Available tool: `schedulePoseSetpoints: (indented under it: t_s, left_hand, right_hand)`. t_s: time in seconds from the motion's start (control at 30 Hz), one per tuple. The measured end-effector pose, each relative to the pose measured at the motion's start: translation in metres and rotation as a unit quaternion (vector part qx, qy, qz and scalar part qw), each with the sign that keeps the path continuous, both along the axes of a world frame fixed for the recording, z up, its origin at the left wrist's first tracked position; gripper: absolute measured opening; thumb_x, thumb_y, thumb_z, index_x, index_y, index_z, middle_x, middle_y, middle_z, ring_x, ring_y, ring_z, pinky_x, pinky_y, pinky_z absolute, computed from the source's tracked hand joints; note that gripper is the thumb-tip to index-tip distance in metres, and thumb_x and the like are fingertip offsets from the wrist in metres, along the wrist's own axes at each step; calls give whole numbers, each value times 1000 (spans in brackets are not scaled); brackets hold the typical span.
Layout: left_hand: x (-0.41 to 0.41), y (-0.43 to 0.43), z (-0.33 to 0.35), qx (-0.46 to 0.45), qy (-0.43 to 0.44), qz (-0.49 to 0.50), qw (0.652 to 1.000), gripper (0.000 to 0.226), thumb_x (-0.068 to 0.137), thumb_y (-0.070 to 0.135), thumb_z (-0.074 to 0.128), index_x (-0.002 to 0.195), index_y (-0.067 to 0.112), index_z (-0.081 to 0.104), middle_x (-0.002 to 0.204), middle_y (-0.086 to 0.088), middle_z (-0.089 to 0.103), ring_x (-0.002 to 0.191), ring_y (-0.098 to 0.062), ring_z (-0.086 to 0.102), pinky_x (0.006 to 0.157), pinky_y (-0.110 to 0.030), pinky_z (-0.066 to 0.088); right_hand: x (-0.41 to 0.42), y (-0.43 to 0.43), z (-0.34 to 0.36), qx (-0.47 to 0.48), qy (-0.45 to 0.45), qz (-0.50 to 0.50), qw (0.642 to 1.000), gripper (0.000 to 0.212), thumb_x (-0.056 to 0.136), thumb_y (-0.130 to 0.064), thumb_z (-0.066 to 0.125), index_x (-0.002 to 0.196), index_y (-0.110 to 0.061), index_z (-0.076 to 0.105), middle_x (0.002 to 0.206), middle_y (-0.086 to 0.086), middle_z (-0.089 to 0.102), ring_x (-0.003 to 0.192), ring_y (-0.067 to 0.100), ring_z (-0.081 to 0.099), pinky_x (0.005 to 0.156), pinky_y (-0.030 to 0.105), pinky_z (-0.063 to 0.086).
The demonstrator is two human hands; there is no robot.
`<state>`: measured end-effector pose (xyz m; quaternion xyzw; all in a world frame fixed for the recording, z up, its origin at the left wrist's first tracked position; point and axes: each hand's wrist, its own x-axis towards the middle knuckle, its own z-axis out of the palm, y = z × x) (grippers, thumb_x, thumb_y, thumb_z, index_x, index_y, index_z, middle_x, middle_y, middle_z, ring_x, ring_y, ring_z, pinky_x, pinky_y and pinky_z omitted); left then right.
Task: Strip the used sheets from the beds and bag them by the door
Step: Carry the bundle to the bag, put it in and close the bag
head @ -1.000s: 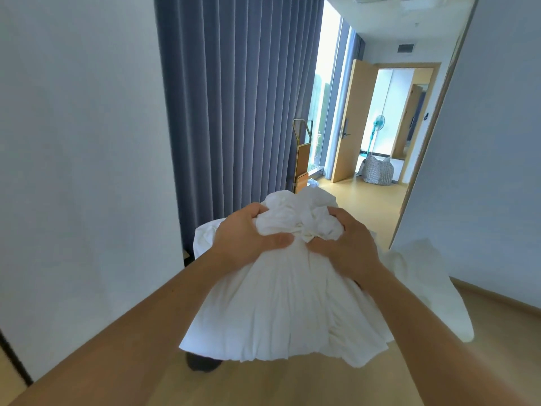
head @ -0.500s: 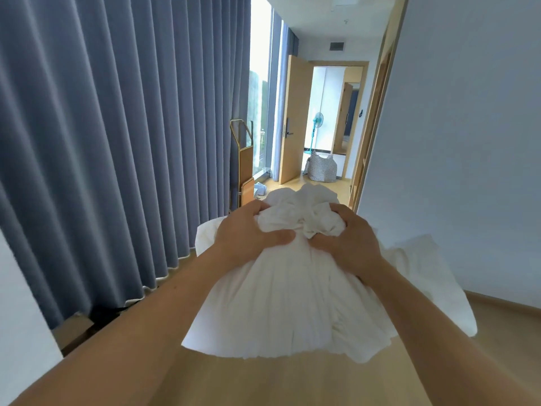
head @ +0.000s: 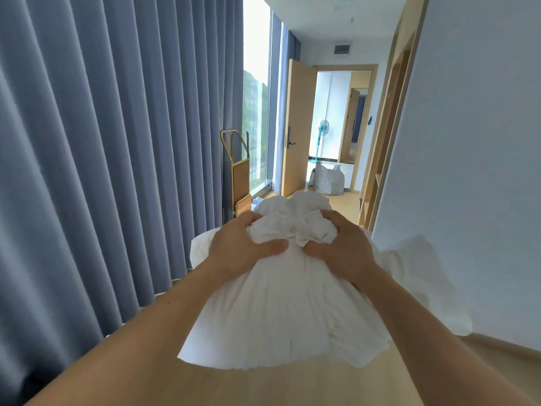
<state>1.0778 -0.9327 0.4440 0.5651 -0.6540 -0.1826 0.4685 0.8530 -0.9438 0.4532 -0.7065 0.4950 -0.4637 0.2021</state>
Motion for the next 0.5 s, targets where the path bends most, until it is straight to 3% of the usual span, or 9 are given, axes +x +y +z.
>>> schedulePoseSetpoints:
  t_s: [0.1,0.17,0.3,0.4,0.5]
  left_hand:
    - [9,-70,-8,-3,2,8,1000,55,44,84,71,92,64,50,89,40,60,84,6,61,79,-31,55]
    - [16,-122,-12,-12,8,5,1000,56,44,84,71,93,65,50,91,41,59,82,9,60,76,-28,53]
    - [35,-233,-15,-16,27,-16,999,57,46,79,74,93,52,58,89,33,65,82,7,62,78,-33,56]
    - [44,-313,-7,-11,31,-38,999,57,44,76,77,93,54,57,89,35,64,81,8,62,79,-35,56]
    - [44,-391,1,-8,24,-60,998,59,44,74,79,93,47,59,88,28,67,84,0,65,83,-41,55]
  right_hand:
    - [9,-73,-5,1,18,4,1000,70,58,-55,80,123,-39,58,99,-26,60,94,7,59,81,30,44]
    - [17,-126,-8,-10,26,0,1000,74,56,-58,76,124,-37,59,97,-27,58,94,9,58,80,29,41]
    - [35,-230,-11,-17,31,-18,999,74,53,-61,74,123,-40,59,93,-32,57,89,3,57,74,24,40]
    - [43,-304,-6,-10,22,-39,999,68,53,-60,75,117,-47,57,93,-33,58,88,-3,57,73,23,40]
    - [43,-373,-5,-8,4,-59,998,60,54,-57,77,109,-54,53,92,-34,60,89,-11,55,72,19,42]
